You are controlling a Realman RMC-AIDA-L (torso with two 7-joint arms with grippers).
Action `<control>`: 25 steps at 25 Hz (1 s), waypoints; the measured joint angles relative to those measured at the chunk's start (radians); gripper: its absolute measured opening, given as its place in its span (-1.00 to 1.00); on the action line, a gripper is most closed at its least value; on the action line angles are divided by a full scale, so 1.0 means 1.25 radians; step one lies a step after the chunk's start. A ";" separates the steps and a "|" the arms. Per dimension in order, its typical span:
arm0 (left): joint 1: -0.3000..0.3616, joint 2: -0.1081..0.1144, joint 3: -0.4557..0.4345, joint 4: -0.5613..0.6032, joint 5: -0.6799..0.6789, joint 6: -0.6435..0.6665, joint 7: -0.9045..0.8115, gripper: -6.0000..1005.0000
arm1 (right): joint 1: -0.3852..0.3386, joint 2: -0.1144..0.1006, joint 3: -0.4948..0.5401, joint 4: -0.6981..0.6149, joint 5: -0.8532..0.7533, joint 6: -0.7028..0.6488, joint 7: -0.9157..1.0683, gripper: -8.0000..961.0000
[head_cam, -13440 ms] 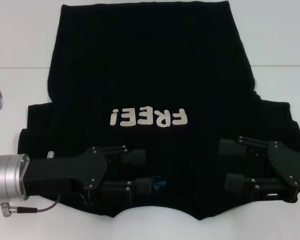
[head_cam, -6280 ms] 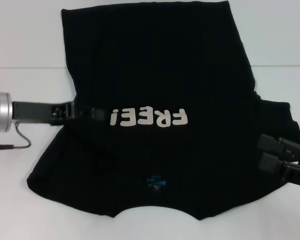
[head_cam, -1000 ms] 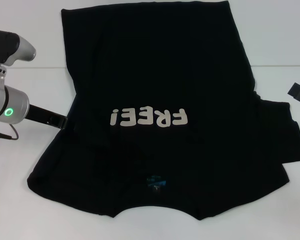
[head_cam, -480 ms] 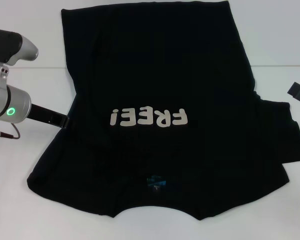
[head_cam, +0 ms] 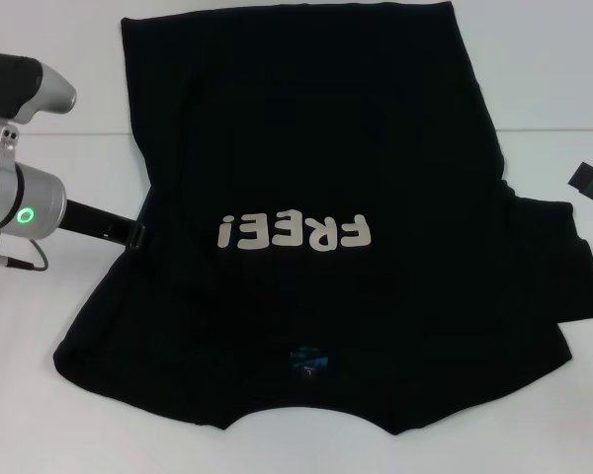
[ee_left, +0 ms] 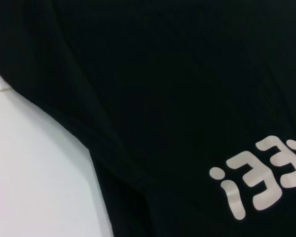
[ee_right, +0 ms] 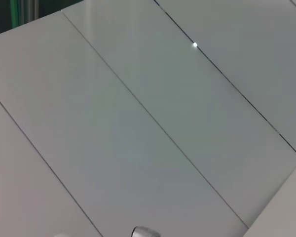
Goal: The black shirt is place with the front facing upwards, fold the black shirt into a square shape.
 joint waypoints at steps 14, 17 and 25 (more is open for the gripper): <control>0.023 0.026 -0.034 0.068 -0.014 0.260 -0.018 -0.87 | -0.007 0.000 -0.001 0.000 0.000 0.007 -0.008 0.93; 0.044 0.031 -0.080 0.084 -0.046 0.343 -0.015 -0.84 | -0.002 0.000 -0.003 0.000 0.001 0.014 -0.008 0.93; 0.045 0.037 -0.125 0.009 -0.071 0.330 -0.027 -0.72 | 0.002 -0.001 -0.006 0.000 0.001 0.013 -0.008 0.93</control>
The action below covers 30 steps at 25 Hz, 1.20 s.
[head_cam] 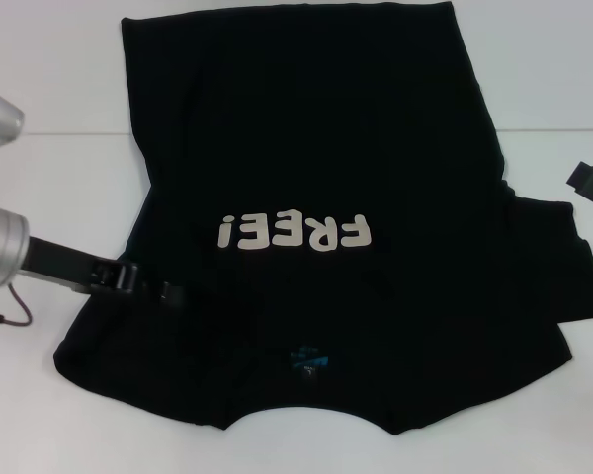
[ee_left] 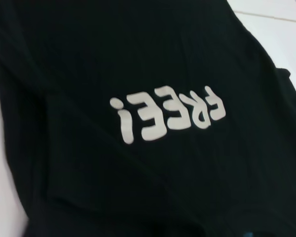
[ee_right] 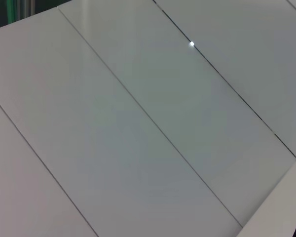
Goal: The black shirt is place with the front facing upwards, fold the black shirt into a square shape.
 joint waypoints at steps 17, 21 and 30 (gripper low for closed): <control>-0.072 0.003 -0.001 -0.145 -0.005 -0.042 -0.062 0.13 | -0.006 0.002 -0.002 0.000 0.000 -0.009 0.002 0.93; -0.078 -0.005 0.003 -0.163 -0.003 -0.066 -0.065 0.13 | -0.007 0.002 -0.002 0.000 0.000 -0.009 0.000 0.93; -0.080 -0.030 0.003 -0.176 -0.004 -0.133 -0.061 0.12 | -0.007 0.002 -0.002 0.000 0.000 -0.009 0.000 0.92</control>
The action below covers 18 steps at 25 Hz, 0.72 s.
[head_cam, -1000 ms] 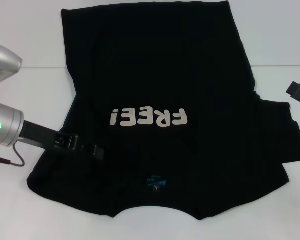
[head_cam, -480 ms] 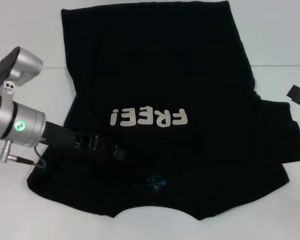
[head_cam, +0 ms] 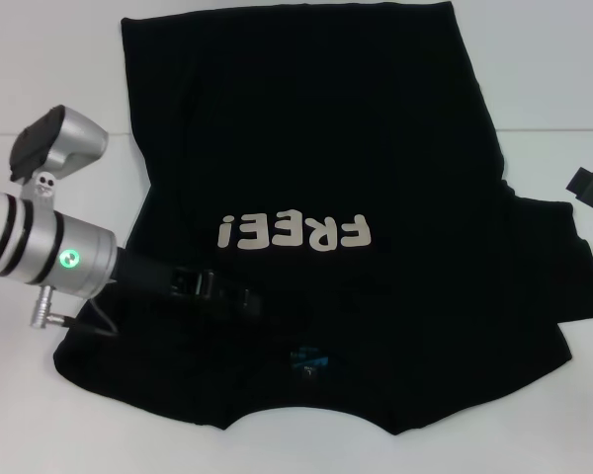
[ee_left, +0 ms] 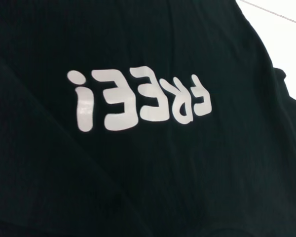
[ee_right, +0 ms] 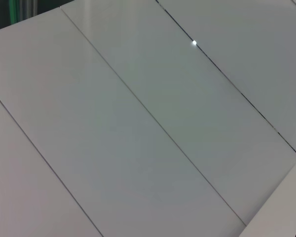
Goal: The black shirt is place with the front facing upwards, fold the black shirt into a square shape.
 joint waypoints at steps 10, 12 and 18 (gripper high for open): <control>-0.013 -0.038 0.002 0.009 0.000 -0.083 0.020 0.12 | -0.005 0.001 0.000 0.000 0.000 0.000 0.000 0.92; -0.014 -0.035 0.002 0.020 -0.001 -0.052 0.022 0.12 | -0.006 0.001 0.001 0.000 0.000 0.000 0.000 0.92; 0.032 -0.024 -0.006 0.135 -0.002 0.057 0.009 0.13 | -0.006 0.001 0.003 0.000 0.000 0.010 0.000 0.92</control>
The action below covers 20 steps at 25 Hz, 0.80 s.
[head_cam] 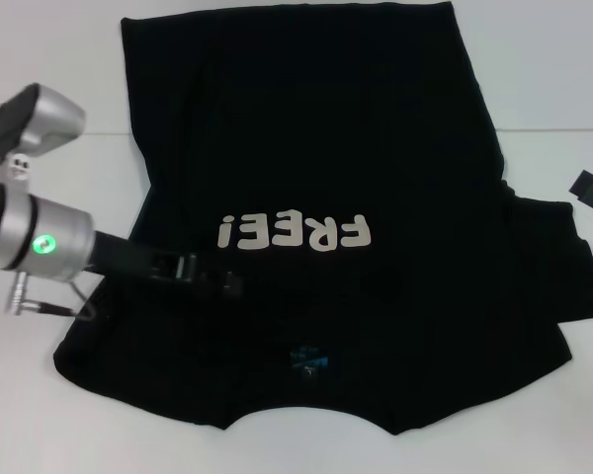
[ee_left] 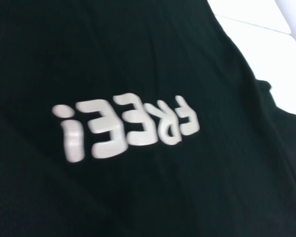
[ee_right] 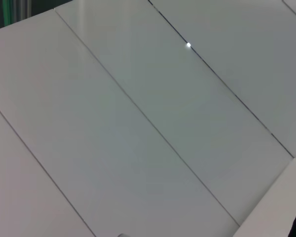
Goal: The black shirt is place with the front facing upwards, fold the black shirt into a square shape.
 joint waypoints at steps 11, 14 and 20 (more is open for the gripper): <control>0.052 0.028 0.002 0.050 -0.055 0.054 -0.004 0.13 | 0.019 -0.019 0.033 -0.012 0.036 0.014 0.017 0.92; 0.045 0.032 0.005 0.033 -0.050 0.055 -0.019 0.13 | 0.018 -0.019 0.064 -0.012 0.083 0.028 0.014 0.92; 0.023 0.058 0.010 -0.058 -0.041 0.048 -0.034 0.38 | 0.012 -0.015 0.092 -0.010 0.157 0.092 0.010 0.93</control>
